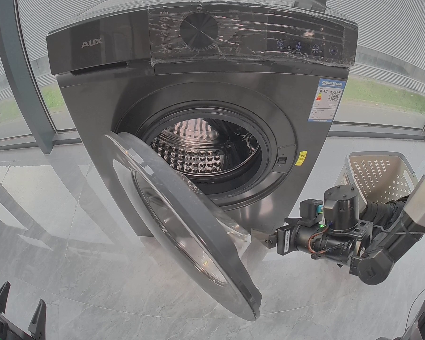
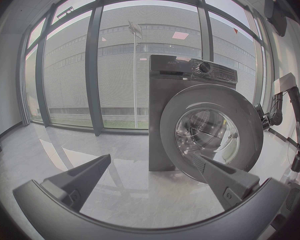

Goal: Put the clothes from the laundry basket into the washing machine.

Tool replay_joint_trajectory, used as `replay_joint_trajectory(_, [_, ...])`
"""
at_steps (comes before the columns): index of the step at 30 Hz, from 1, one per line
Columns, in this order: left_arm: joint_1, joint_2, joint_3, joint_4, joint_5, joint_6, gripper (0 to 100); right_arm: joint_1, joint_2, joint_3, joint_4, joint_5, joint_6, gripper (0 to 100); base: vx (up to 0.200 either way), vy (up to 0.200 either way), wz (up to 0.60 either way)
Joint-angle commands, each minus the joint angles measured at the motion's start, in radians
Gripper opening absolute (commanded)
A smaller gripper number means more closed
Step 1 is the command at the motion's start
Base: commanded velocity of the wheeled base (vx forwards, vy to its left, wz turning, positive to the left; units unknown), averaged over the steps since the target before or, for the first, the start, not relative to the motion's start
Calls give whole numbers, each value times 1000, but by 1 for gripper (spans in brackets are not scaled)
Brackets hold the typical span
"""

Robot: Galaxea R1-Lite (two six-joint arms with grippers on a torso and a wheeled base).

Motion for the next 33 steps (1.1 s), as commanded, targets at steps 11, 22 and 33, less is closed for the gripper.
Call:
replay_joint_trajectory(11, [0,-18,15,0,0,-1,100,139,67,60,-55,20,-1,100,0,0,0])
replay_joint_trajectory(22, [0,-18,15,0,0,-1,100,127,71,33,-116,26,-2,100,-18,0,0])
replay_joint_trajectory(33, [0,-18,15,0,0,-1,100,141,125,-104,-74,34,-10,100,-200,0,0])
